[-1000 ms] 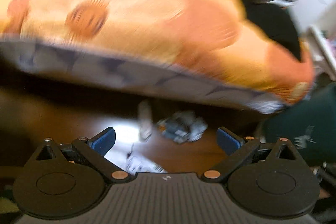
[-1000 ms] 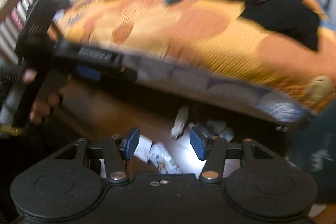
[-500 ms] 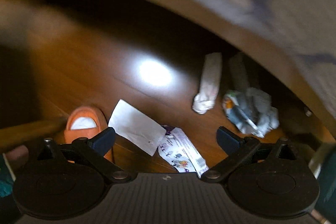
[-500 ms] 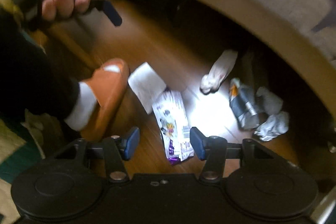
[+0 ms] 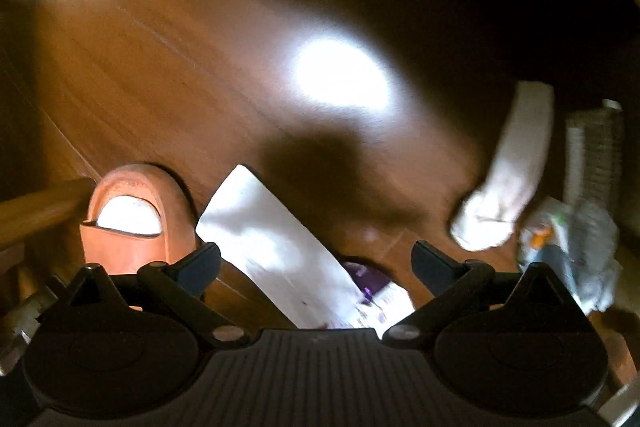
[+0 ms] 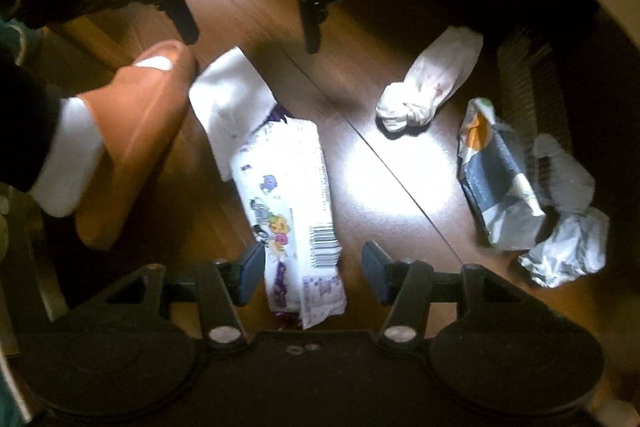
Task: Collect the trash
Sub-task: 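Close right tool on purple-printed snack bag and lift it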
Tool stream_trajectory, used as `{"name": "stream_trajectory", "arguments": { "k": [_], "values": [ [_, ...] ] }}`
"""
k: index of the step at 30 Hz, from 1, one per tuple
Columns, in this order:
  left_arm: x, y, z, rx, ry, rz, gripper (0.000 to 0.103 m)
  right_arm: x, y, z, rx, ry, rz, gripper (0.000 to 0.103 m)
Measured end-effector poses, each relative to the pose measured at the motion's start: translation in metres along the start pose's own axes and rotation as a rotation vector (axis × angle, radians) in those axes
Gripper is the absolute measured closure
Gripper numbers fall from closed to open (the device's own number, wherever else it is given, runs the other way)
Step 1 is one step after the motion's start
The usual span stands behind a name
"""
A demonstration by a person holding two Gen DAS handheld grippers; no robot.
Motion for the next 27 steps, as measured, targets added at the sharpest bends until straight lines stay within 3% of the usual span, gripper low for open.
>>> {"name": "stream_trajectory", "arguments": {
  "k": [5,9,13,17,21,23,24,27],
  "values": [
    [0.006,-0.004,0.032,0.047,0.02,-0.007,0.014,0.003,0.002,0.021,0.002,0.041,-0.016,0.049],
    [0.009,-0.008,0.048,0.074,0.021,-0.006,0.032,0.006,0.001,0.039,0.028,0.044,-0.045,0.049],
    [0.012,-0.01,0.056,0.086,0.013,-0.015,0.039,0.008,-0.002,0.052,0.084,0.051,-0.049,0.049],
    [0.009,-0.015,0.06,0.098,0.015,0.008,0.066,0.005,-0.003,0.058,0.121,0.054,0.01,0.05],
    [0.007,-0.017,0.059,0.093,-0.005,0.009,0.077,0.005,0.0,0.059,0.121,0.062,0.045,0.054],
    [0.004,-0.015,0.058,0.092,-0.019,0.014,0.088,0.005,-0.002,0.058,0.126,0.053,0.039,0.063],
    [0.003,-0.015,0.057,0.088,-0.019,0.017,0.09,0.004,-0.004,0.058,0.138,0.046,0.042,0.079],
    [-0.001,-0.014,0.051,0.065,-0.024,0.028,0.096,0.0,-0.009,0.054,0.133,0.029,0.078,0.081]
  ]
}}
Point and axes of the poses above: each gripper's, at about its wrist camera, not at the fingertips, and z roughly the way its jaws point, x to its left, y to its top, the point moved 10 cm from there along z, roughly the way its jaws point, and after that the axes turned 10 degrees about -x, right-handed, at the moved point
